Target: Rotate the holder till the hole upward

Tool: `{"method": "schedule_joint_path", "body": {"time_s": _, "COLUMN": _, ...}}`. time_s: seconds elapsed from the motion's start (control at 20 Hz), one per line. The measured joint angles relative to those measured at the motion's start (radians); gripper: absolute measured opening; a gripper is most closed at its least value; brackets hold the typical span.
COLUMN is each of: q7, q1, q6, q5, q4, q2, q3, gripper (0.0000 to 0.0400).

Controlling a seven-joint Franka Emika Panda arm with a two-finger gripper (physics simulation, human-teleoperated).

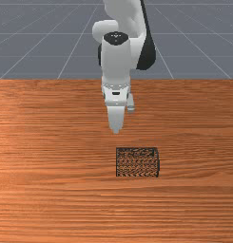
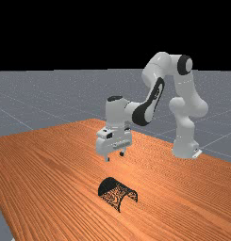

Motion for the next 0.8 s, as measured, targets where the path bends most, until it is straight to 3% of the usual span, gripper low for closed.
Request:
{"method": "schedule_joint_path", "body": {"time_s": 0.05, "q7": 0.0, "q1": 0.0, "q6": 0.0, "q5": 0.0, "q4": 0.0, "q2": 0.0, "q3": 0.0, "gripper": 0.0243}}
{"method": "schedule_joint_path", "body": {"time_s": 0.1, "q7": 0.0, "q1": 0.0, "q6": 0.0, "q5": 0.0, "q4": 0.0, "q2": 0.0, "q3": 0.0, "gripper": 0.0148}}
{"method": "schedule_joint_path", "body": {"time_s": 0.15, "q7": 0.0, "q1": 0.0, "q6": 0.0, "q5": 0.0, "q4": 0.0, "q2": 0.0, "q3": 0.0, "gripper": 0.009}}
{"method": "schedule_joint_path", "body": {"time_s": 0.25, "q7": 0.0, "q1": 0.0, "q6": 0.0, "q5": 0.0, "q4": 0.0, "q2": 0.0, "q3": 0.0, "gripper": 0.0033}}
{"method": "schedule_joint_path", "body": {"time_s": 0.3, "q7": 0.003, "q1": 0.001, "q6": -0.015, "q5": 0.0, "q4": 0.009, "q2": 0.004, "q3": 0.0, "gripper": 0.0177}}
{"method": "schedule_joint_path", "body": {"time_s": 0.35, "q7": 0.011, "q1": 0.005, "q6": -0.028, "q5": -0.001, "q4": 0.017, "q2": 0.008, "q3": 0.001, "gripper": 0.0265}}
{"method": "schedule_joint_path", "body": {"time_s": 0.4, "q7": -0.006, "q1": -0.004, "q6": -0.003, "q5": 0.033, "q4": 0.002, "q2": 0.002, "q3": 0.018, "gripper": 0.0318}}
{"method": "schedule_joint_path", "body": {"time_s": 0.55, "q7": 0.022, "q1": 0.017, "q6": -0.002, "q5": 0.049, "q4": 0.006, "q2": 0.004, "q3": 0.037, "gripper": 0.0382}}
{"method": "schedule_joint_path", "body": {"time_s": 0.6, "q7": 0.099, "q1": 0.051, "q6": -0.004, "q5": 0.004, "q4": 0.009, "q2": 0.006, "q3": 0.018, "gripper": 0.0389}}
{"method": "schedule_joint_path", "body": {"time_s": 0.7, "q7": 0.024, "q1": 0.026, "q6": -0.001, "q5": 0.099, "q4": 0.013, "q2": 0.011, "q3": 0.072, "gripper": 0.0396}}
{"method": "schedule_joint_path", "body": {"time_s": 0.8, "q7": 0.049, "q1": 0.046, "q6": 0.001, "q5": 0.122, "q4": 0.024, "q2": 0.021, "q3": 0.096, "gripper": 0.0398}}
